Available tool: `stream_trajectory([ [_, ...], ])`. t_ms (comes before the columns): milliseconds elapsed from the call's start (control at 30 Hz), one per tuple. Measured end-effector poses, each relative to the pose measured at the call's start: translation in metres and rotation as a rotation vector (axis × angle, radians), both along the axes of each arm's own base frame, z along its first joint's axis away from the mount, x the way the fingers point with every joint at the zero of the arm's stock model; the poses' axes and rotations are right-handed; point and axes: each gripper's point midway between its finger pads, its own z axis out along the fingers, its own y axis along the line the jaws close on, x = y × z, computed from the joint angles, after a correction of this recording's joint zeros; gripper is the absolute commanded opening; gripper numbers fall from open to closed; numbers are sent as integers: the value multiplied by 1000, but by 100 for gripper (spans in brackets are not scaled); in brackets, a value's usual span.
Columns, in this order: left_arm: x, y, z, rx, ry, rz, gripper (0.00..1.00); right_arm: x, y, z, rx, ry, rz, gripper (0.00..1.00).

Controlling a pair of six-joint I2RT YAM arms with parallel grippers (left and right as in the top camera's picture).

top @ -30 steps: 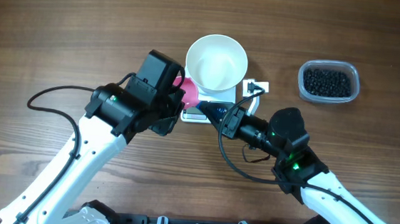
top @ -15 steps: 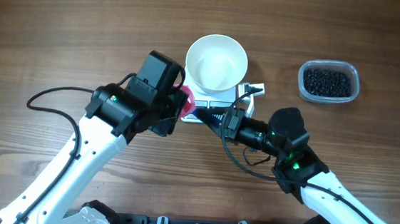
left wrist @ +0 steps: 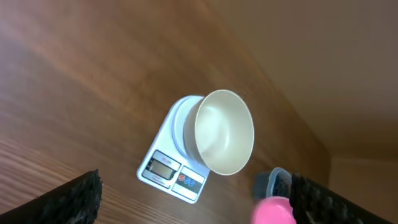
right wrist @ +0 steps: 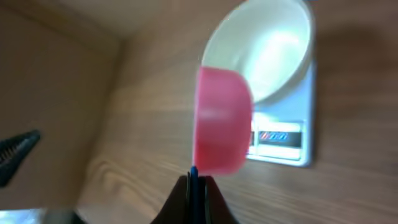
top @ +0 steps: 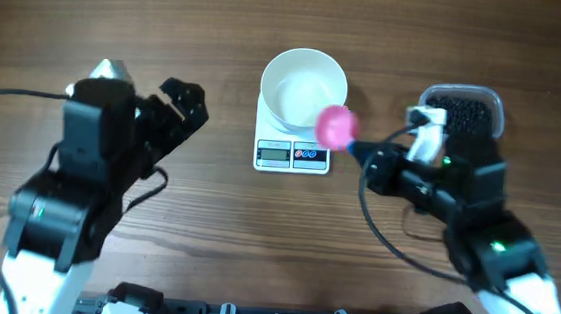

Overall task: Scoop item into bowl and weigh 150g on scale
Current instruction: 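Carry the scoop with the right gripper toward the bean tub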

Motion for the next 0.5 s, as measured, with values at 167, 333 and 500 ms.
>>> stream_trajectory([
  [167,-10,6,2,68,-14,-31,100,-22,-41,61,-190,-222,-74,5],
  [333,3,10,-2,102,-12,-5,100,-41,-97,62,-379,-226,-288,4],
  [500,14,10,2,106,-43,6,10,-49,-137,93,-526,-194,-442,4],
])
